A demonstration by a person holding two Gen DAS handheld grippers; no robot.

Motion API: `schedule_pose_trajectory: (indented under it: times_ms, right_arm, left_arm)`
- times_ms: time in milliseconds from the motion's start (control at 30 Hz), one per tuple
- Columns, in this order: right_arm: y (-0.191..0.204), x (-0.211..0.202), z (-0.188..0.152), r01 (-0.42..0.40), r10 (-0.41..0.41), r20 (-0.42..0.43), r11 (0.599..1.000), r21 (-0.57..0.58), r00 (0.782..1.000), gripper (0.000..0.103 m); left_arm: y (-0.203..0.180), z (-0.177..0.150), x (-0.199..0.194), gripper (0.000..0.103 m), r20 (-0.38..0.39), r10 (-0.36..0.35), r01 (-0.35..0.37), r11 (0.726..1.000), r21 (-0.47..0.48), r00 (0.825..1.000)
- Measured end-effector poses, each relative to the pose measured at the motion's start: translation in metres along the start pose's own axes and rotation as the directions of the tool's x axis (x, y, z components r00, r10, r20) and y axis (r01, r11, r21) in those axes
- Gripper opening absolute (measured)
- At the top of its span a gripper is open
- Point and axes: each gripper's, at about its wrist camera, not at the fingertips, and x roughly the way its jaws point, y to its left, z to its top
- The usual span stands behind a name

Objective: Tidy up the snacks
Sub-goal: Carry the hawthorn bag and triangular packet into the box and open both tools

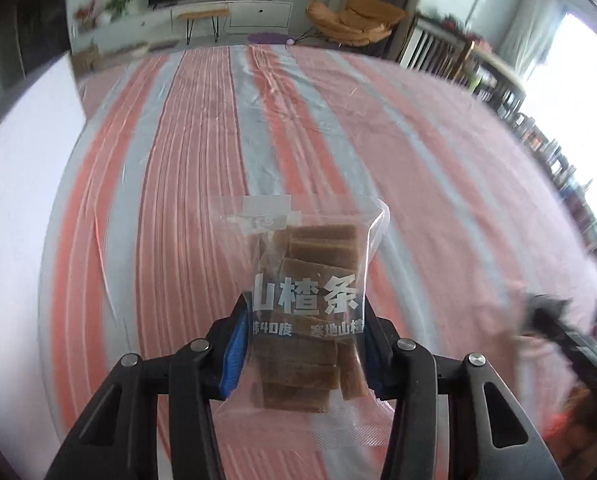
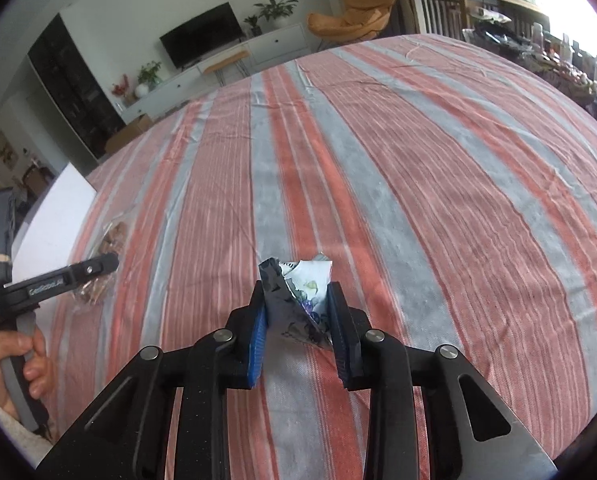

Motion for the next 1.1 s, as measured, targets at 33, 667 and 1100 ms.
schedule_pose_trajectory:
  times_ms: [33,667,1100]
  right_arm:
    - [-0.001,-0.002,0.000,-0.009,0.009,0.009,1.000,0.005,1.000,0.029]
    - [0.360,-0.055,0.012,-0.637,0.571,-0.281,0.693,-0.339,0.771,0.030]
    - [0.402,-0.037,0.000,-0.519,0.436,-0.282,0.704,-0.485,0.855,0.069]
  left_arm:
    - [0.001,-0.001,-0.010,0.047,0.006,-0.041,0.042,0.999,-0.020,0.999]
    - [0.190,-0.070,-0.284,0.049,0.284,0.322,-0.239,0.927,-0.289,0.903]
    - [0.188,-0.092,-0.271,0.100,0.295,0.599,-0.523,0.798,-0.299,0.744]
